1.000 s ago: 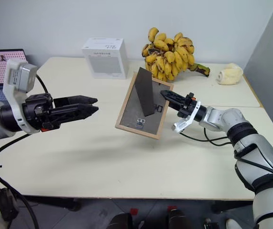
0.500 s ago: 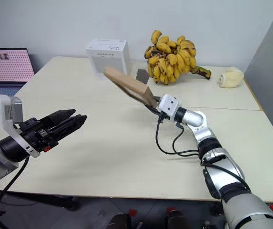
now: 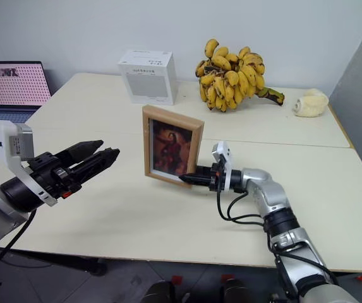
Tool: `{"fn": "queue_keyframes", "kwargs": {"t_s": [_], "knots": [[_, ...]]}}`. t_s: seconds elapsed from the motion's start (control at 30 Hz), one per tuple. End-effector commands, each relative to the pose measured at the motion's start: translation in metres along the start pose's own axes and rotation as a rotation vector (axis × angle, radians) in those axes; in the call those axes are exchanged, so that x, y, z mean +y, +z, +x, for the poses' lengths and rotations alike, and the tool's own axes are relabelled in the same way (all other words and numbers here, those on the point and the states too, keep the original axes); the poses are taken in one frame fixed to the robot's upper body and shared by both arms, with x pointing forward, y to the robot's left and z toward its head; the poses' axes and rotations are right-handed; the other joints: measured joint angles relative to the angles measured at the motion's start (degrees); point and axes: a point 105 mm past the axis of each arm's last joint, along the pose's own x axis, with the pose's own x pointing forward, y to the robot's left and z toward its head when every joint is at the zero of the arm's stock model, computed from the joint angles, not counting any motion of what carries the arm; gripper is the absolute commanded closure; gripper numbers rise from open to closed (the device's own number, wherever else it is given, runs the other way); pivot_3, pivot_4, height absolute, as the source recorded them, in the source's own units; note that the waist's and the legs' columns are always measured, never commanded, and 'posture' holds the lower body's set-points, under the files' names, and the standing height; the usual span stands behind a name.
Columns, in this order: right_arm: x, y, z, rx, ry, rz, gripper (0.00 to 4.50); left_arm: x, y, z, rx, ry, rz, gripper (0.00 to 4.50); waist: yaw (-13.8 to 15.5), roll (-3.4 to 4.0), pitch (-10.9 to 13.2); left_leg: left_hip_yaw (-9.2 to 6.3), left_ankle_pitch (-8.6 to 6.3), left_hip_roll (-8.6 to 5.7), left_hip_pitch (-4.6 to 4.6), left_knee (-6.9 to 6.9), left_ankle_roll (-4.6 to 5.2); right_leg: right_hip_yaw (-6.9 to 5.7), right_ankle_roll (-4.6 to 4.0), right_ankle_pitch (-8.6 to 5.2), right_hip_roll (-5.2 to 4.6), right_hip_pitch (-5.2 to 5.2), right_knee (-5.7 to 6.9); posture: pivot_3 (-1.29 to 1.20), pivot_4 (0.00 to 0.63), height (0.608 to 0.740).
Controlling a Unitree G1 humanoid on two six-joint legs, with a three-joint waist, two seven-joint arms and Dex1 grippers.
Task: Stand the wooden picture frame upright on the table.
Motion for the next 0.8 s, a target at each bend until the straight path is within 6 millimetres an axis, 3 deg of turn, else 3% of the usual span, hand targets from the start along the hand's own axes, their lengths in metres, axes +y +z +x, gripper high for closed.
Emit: {"fn": "queue_keyframes", "kwargs": {"t_s": [0.03, 0.27, 0.57, 0.8], "knots": [[0.002, -0.002, 0.003, -0.012, -0.006, -0.013, 3.12, -0.009, 0.011, 0.002, -0.035, -0.033, 0.032, 1.22, 0.0, 0.00, 0.0, 0.00, 0.00, -0.01, -0.03, -0.01, 0.00, 0.01, 0.00, 0.00, -0.01, -0.01, -0.02, 0.00, 0.150, 0.740], [-0.001, -0.020, 0.004, 0.010, -0.025, 0.050, 3.12, -0.009, -0.002, -0.005, 0.051, -0.035, 0.052, 1.22, -0.1, 0.00, 0.0, 0.02, 0.00, 0.02, -0.02, -0.18, -0.01, 0.01, 0.00, 0.00, 0.00, -0.03, -0.17, 0.00, 0.150, 0.740], [-0.003, -0.027, 0.003, 0.012, -0.053, 0.088, 3.12, -0.006, -0.011, -0.010, 0.116, -0.044, 0.074, 1.22, 0.0, 0.00, 0.0, 0.05, 0.01, 0.04, -0.02, -0.65, -0.04, -0.01, -0.04, -0.01, -0.01, -0.10, -0.50, 0.00, 0.150, 0.740], [-0.002, -0.030, 0.002, 0.037, -0.076, 0.042, 1.33, -0.006, -0.015, -0.003, 0.114, -0.043, 0.126, 1.16, -0.1, 0.01, 0.0, 0.08, 0.01, 0.03, -0.02, -0.66, -0.04, 0.01, -0.05, -0.02, -0.01, -0.12, -0.51, 0.00, 0.150, 0.740]]}}
